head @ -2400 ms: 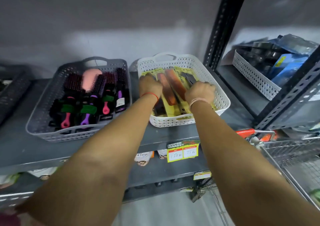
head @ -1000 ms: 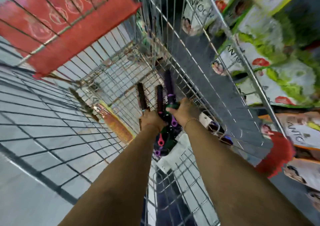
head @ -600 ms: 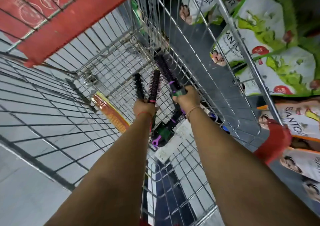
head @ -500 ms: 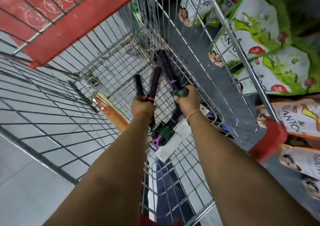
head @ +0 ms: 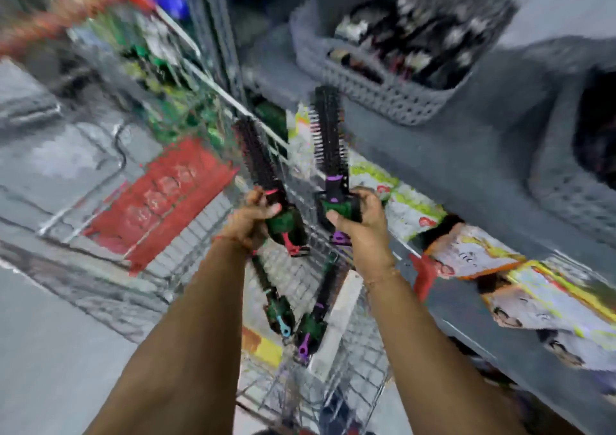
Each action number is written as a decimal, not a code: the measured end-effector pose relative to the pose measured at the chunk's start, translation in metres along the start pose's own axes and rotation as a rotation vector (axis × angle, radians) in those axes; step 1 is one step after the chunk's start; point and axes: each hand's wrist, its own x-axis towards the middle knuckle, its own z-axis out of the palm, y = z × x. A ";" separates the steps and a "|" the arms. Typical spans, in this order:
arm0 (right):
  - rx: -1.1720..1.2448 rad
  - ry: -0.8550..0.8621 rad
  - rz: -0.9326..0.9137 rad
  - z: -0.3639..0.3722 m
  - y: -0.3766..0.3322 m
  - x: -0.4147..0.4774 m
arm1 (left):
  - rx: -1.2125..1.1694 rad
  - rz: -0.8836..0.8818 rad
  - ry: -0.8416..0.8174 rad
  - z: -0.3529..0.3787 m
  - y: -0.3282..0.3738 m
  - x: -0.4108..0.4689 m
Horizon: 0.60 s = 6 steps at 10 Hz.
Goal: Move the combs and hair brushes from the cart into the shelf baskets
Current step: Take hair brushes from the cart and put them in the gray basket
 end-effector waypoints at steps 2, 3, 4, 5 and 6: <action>0.121 0.257 -0.422 -0.046 -0.105 -0.020 | 0.129 0.055 -0.452 0.165 0.048 -0.005; 0.150 0.474 -0.530 -0.089 -0.151 -0.031 | 0.179 0.094 -0.587 0.252 0.048 -0.012; 0.152 0.714 -0.539 -0.141 -0.185 -0.031 | 0.343 0.099 -0.628 0.319 0.033 -0.019; 0.187 0.947 -0.434 -0.193 -0.207 -0.036 | 0.548 0.082 -0.609 0.367 0.010 -0.025; 0.202 1.081 -0.293 -0.237 -0.218 -0.039 | 0.813 0.101 -0.477 0.400 -0.015 -0.025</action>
